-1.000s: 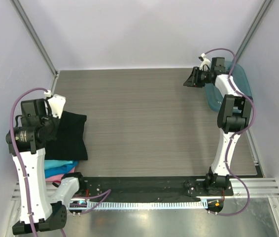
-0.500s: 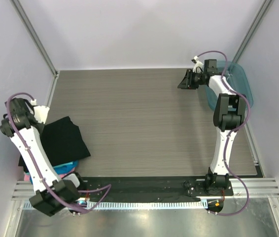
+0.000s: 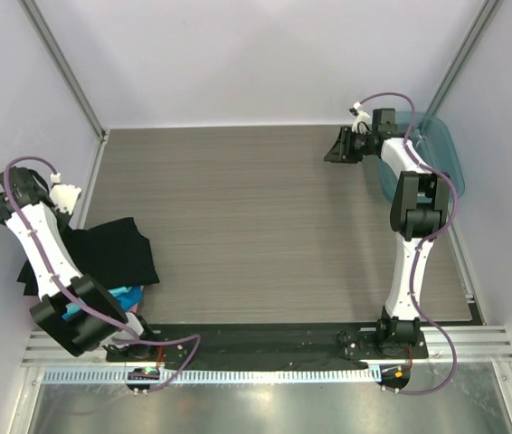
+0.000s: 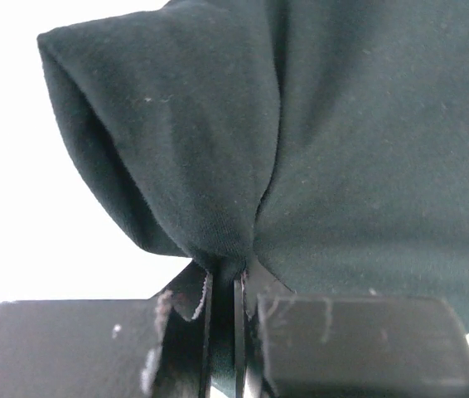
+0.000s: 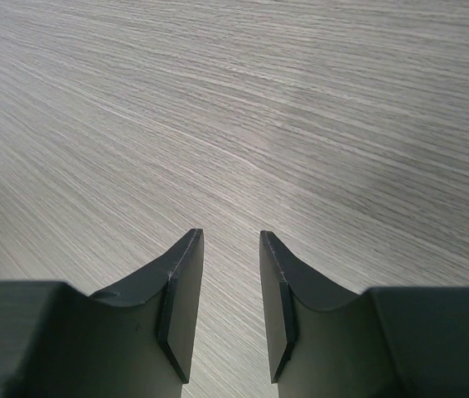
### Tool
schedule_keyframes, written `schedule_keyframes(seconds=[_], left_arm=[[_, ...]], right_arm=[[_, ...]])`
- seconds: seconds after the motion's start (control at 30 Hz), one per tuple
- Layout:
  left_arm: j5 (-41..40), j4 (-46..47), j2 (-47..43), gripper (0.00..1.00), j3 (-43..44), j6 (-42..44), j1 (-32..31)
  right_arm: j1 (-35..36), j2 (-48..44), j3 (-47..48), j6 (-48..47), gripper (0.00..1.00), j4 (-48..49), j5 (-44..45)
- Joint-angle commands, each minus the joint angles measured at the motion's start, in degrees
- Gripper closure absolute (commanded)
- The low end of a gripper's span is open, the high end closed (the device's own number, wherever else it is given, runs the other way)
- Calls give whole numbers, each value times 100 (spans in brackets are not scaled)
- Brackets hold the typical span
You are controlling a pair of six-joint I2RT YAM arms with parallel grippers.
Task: Fold and stack the t-shirts
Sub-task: Neatly place the folded tshirt to the corner, then reset both grippers
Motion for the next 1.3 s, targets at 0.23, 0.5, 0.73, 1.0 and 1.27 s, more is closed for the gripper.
schedule_keyframes(seconds=[0.23, 0.5, 0.73, 1.0, 1.27], left_arm=[[-112, 1040, 490, 97, 201, 31, -95], [-702, 1972, 305, 64, -177, -671, -473], [-684, 2297, 24, 40, 270, -1541, -1666], [44, 2246, 190, 0, 1070, -3526, -2776], [1179, 1991, 972, 0, 1519, -4811, -3259]], right_arm=[[68, -169, -50, -81, 61, 214, 41], [103, -266, -181, -89, 61, 240, 112], [103, -774, -287, -177, 60, 249, 182], [156, -1908, -997, -300, 20, 363, 612], [594, -3219, -2238, 147, 0, 1392, 2533]])
